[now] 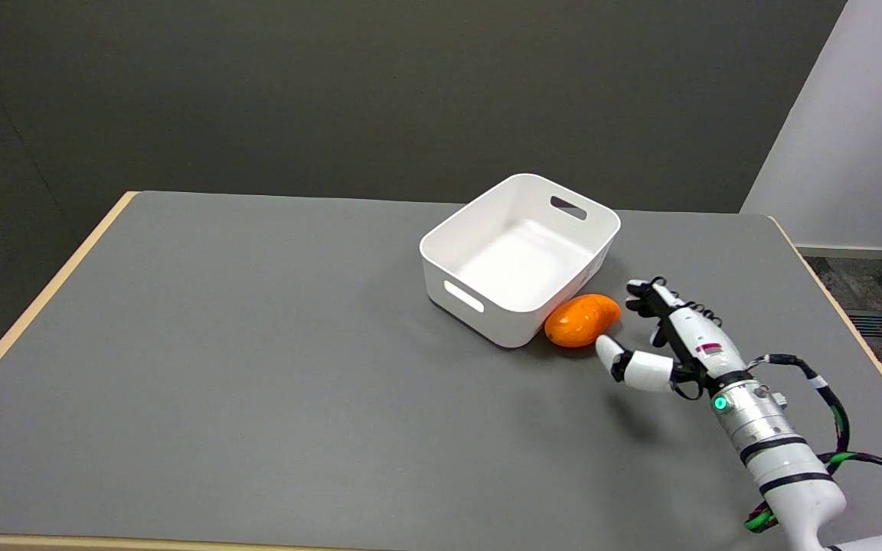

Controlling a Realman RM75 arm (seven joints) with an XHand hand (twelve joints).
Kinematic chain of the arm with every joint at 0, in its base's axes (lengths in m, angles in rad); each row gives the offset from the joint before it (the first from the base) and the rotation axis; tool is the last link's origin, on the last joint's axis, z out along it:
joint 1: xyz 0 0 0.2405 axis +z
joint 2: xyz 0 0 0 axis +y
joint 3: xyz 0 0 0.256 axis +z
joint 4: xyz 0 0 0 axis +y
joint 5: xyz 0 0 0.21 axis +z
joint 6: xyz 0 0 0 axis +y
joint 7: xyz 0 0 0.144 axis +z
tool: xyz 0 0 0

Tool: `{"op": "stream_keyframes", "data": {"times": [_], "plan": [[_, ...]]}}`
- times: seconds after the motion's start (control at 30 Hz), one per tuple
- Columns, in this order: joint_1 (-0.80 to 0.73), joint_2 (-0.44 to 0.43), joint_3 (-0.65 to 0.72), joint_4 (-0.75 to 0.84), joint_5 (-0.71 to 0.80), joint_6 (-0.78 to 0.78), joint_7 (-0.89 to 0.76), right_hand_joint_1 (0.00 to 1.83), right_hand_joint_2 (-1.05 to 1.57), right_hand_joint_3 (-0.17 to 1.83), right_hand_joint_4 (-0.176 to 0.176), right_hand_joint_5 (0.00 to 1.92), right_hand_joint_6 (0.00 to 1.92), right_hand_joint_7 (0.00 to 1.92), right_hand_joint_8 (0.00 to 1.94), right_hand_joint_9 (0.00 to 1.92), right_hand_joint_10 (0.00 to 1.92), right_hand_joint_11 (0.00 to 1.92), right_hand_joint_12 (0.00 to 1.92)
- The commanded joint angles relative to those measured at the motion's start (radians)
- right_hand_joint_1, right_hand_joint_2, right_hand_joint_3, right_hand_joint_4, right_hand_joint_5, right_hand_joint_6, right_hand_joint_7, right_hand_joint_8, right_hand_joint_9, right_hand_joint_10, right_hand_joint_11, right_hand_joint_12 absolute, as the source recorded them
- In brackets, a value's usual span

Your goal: Pick up mango.

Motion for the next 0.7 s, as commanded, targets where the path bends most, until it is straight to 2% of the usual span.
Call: {"op": "stream_keyframes", "data": {"times": [0.03,0.13,0.3,0.53,0.7], "plan": [[0.136,0.413,-0.196,0.386,-0.051,-0.155,0.197,0.52,0.63,0.83,-0.145,0.13,0.41,0.24,0.44,0.18,0.87,0.41,1.68],[0.157,0.456,-0.216,0.380,-0.051,-0.152,0.197,0.52,0.62,0.83,-0.145,0.13,0.40,0.24,0.44,0.18,0.87,0.41,1.67],[0.160,0.472,-0.209,0.322,-0.057,-0.145,0.197,0.52,0.62,0.83,-0.143,0.13,0.41,0.24,0.43,0.18,0.87,0.41,1.67],[0.103,0.460,-0.123,0.127,-0.116,-0.064,0.197,0.52,0.62,0.83,-0.143,0.14,0.41,0.24,0.43,0.18,0.88,0.42,1.68],[0.033,0.416,-0.080,-0.003,-0.123,-0.011,0.197,0.51,0.62,0.83,-0.144,0.14,0.41,0.24,0.43,0.18,0.89,0.43,1.69]]}}
